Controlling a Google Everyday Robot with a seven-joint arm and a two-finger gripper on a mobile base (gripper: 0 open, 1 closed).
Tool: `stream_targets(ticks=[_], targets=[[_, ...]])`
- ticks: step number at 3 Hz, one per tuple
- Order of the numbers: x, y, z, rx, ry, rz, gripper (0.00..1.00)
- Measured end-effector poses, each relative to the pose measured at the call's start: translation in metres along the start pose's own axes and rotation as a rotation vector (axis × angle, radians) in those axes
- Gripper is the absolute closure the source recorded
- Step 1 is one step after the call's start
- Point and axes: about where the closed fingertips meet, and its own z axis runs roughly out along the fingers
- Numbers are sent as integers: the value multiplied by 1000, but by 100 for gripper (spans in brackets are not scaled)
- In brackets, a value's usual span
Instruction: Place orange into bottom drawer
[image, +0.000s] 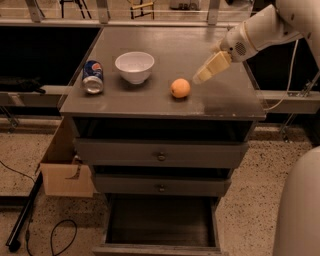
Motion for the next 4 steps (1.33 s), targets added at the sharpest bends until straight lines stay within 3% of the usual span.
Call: stream_targets(ticks=[1,2,3,4], targets=[[-4,5,26,-77,-20,-15,0],[-10,17,49,-128,2,-51,0],[-10,26,64,-155,26,-72,0],[12,37,75,-166,59,-58,0]])
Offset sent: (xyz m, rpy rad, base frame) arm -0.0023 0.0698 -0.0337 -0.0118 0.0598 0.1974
